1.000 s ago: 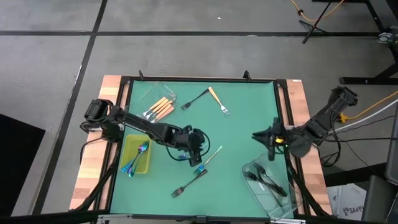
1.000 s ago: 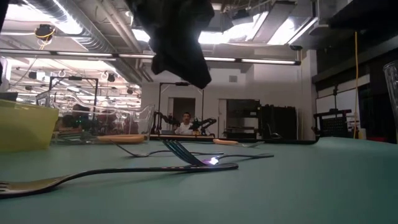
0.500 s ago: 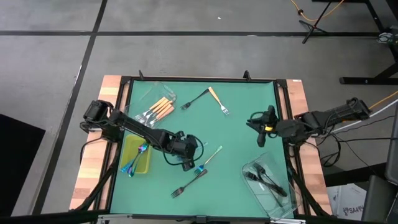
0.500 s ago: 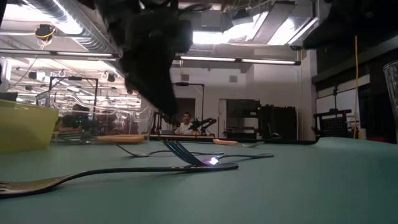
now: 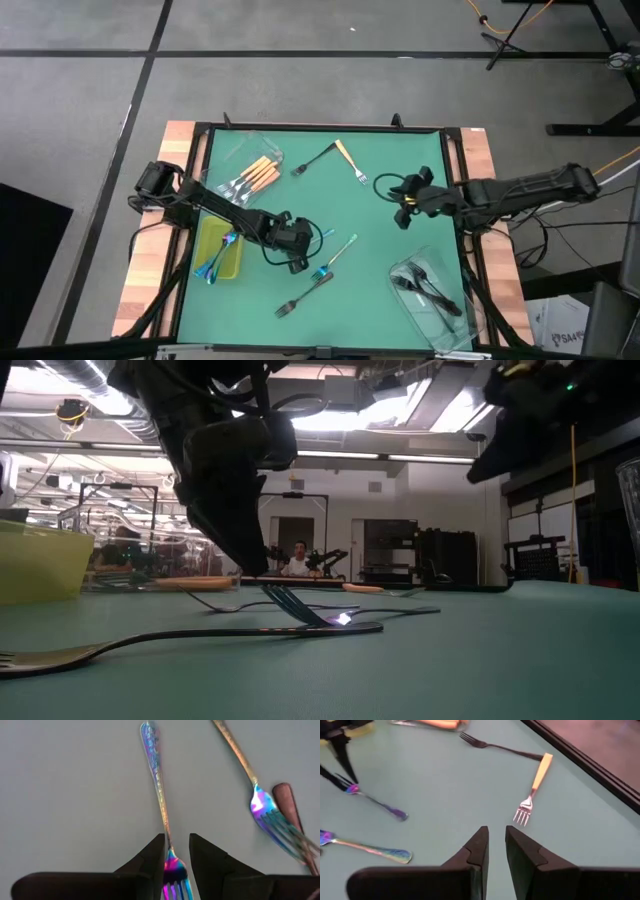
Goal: Sort silverware by color (type)
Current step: Put the blue fork in the yellow bin
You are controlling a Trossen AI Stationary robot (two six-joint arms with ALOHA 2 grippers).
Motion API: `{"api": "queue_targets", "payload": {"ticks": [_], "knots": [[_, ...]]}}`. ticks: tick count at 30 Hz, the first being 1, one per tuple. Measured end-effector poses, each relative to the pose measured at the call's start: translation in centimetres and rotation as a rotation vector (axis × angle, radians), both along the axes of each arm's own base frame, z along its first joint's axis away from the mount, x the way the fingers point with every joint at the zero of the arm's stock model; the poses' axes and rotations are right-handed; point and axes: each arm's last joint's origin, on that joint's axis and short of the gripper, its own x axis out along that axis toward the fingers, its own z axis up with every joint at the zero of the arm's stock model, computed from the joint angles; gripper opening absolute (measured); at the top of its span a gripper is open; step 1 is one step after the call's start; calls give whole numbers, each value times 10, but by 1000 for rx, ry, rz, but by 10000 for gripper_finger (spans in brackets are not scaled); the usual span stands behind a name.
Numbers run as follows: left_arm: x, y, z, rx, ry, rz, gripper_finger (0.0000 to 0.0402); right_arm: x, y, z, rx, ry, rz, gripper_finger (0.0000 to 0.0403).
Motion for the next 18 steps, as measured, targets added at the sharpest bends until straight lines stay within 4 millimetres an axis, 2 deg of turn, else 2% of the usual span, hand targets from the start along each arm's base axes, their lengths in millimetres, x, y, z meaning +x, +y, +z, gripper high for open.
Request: {"api": "queue_targets", "payload": {"ticks": [5, 18], "knots": [[0, 0, -3, 24, -27, 14, 82, 17, -2, -10, -7, 17, -21, 57], [-4, 2, -10, 30, -42, 19, 82, 52, 3, -28, -54, 24, 90, 57]]}}
